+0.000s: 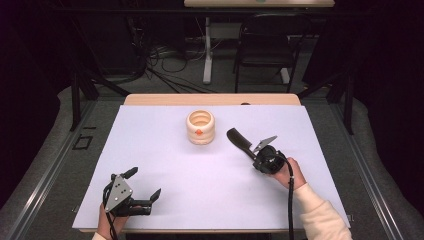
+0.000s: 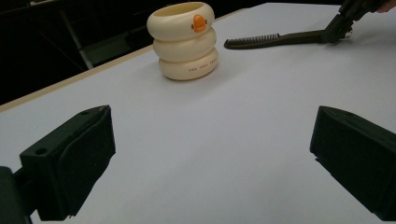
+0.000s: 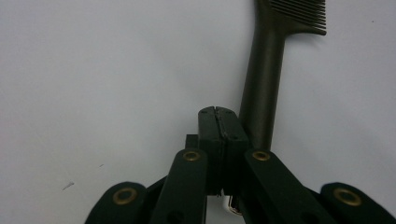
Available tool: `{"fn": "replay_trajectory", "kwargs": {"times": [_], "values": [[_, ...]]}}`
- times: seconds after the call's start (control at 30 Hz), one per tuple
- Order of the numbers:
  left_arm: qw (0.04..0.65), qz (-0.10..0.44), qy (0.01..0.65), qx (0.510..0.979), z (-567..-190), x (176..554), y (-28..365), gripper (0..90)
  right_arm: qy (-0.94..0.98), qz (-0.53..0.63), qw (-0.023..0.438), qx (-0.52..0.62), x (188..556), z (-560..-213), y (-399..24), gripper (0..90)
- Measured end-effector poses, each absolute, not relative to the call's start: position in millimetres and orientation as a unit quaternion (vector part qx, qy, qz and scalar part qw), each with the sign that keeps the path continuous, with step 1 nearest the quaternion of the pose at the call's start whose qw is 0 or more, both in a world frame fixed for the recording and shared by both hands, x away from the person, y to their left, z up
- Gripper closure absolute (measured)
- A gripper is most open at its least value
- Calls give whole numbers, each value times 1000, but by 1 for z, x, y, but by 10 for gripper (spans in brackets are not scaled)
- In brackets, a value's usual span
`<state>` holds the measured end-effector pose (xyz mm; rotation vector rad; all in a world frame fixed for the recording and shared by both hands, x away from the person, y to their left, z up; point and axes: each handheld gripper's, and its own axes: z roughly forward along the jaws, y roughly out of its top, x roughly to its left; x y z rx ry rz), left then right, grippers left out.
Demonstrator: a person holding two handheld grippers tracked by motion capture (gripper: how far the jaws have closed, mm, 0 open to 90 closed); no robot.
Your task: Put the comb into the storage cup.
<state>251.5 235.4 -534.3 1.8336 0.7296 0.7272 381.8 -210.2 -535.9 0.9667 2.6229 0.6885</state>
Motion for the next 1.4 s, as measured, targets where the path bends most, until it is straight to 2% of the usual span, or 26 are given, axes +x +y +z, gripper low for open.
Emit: {"fn": "replay_trajectory", "kwargs": {"times": [0.53,0.77,0.97,1.03,1.2,1.4], "values": [[496,299,303,757,-534,252,236,2,904,216,164,329,382,-535,-211,889],[497,298,304,756,-535,252,236,2,914,206,148,318,380,-533,-210,834],[496,300,303,756,-534,251,236,2,920,207,145,300,374,-524,-206,692],[496,300,303,756,-534,251,236,2,920,204,143,301,374,-522,-206,595],[498,300,303,755,-534,252,236,2,919,207,146,301,374,-517,-208,496],[497,299,303,756,-534,252,236,2,917,203,153,308,376,-513,-209,282]]}}
